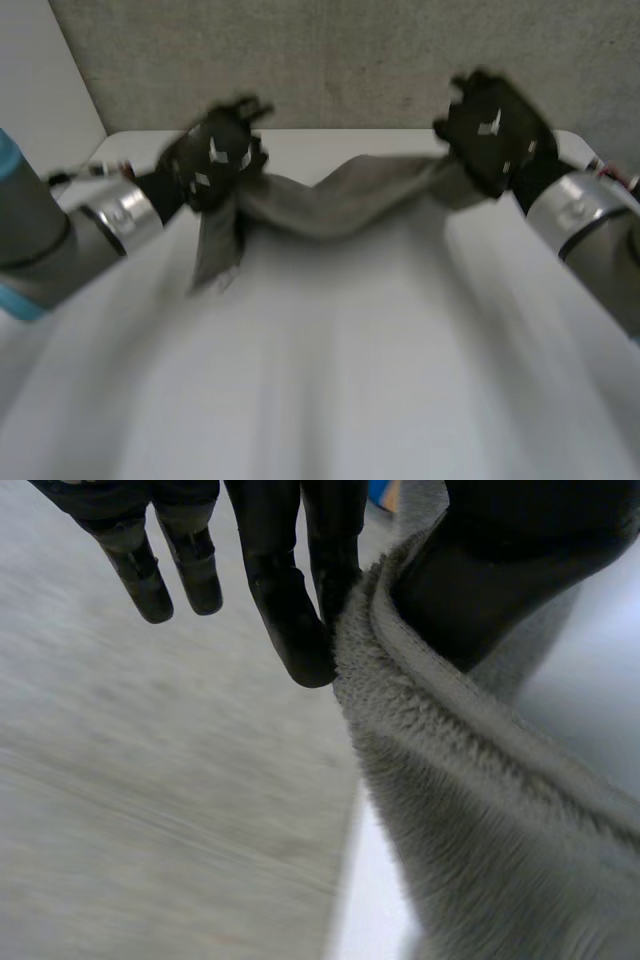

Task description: Fold the towel.

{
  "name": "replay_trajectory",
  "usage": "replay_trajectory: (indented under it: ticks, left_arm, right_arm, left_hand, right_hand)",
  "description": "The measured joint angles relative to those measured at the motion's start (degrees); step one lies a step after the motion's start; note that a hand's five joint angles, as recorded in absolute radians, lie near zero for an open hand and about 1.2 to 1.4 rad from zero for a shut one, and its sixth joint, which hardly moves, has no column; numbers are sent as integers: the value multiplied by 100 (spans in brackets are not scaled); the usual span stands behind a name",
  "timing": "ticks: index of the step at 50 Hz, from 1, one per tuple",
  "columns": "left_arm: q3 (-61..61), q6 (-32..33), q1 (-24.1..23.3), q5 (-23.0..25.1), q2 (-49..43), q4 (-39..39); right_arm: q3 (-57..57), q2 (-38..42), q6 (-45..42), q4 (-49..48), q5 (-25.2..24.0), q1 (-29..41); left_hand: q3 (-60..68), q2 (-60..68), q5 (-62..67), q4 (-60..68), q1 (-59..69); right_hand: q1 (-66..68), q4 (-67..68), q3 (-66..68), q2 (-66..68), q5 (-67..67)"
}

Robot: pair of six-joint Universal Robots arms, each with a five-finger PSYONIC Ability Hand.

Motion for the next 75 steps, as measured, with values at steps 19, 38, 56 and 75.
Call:
replay_trajectory:
  ticks: [19,38,56,75]
  left_arm:
    - [-848,1700,-296,-565,-692,-1008]
    - [-1068,96,-507,-1499,-137,-769]
    - [-1306,-823,-720,-3293,-225,113]
    - [-1425,-1080,-637,-3642,-248,195]
  right_arm:
    - [763,37,-407,695,-37,-66]
    - [649,-98,704,1039,20,-355]
    - [611,-86,1775,1292,28,-751]
    - [687,-88,2715,1277,20,-1462]
  left_hand:
    - [0,0,0,0,0]
    - [0,-4639,-4565,0,-4109]
    - [0,-6047,-6000,0,-5378]
    - [0,-6082,-5995,0,-5431]
  right_hand:
    - [0,0,0,0,0]
    - [0,0,0,0,0]
    - [1,0,0,0,0]
    - [0,0,0,0,0]
